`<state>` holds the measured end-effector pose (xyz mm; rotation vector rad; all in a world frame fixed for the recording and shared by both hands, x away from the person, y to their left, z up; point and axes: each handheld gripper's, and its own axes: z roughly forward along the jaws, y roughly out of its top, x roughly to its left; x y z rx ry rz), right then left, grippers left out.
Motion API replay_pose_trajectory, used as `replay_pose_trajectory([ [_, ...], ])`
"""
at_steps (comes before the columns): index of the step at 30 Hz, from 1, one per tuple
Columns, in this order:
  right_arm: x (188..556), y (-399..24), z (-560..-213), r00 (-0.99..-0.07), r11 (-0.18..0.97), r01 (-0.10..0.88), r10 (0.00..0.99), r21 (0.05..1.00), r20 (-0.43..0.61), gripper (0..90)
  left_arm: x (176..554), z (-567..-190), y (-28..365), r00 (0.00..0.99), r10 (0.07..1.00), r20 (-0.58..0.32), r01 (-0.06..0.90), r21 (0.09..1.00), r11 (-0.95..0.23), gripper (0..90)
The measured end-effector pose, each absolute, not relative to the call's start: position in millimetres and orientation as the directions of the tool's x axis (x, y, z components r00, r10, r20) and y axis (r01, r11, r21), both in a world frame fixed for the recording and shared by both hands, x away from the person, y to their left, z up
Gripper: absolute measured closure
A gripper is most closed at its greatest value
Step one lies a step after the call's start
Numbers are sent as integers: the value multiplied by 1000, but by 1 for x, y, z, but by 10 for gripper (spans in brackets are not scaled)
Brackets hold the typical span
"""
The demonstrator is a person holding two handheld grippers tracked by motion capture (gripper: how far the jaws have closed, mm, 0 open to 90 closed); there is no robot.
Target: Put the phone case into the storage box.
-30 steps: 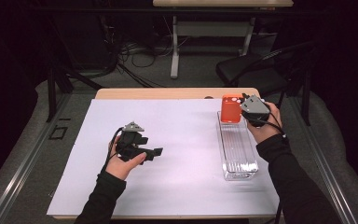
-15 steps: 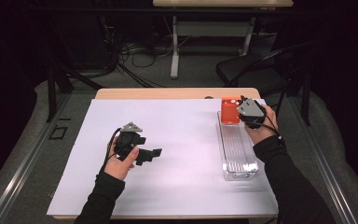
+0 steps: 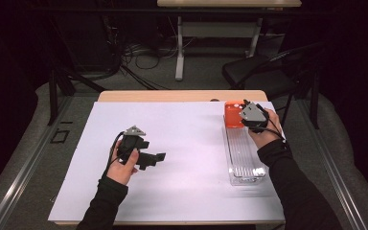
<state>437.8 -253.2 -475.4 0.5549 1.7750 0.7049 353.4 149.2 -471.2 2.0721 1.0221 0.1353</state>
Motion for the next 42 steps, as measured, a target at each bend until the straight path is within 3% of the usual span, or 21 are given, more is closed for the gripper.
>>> replay_pose_trajectory([
  [26, 448, -269, -482, -279, 688, 64, 708, 723, -649, 796, 355, -475, 149, 660, 711, -245, 635, 688, -352, 156],
  [42, 451, -271, -486, -283, 689, 83, 709, 720, -646, 677, 355, -476, 149, 659, 711, -244, 637, 685, -355, 156],
])
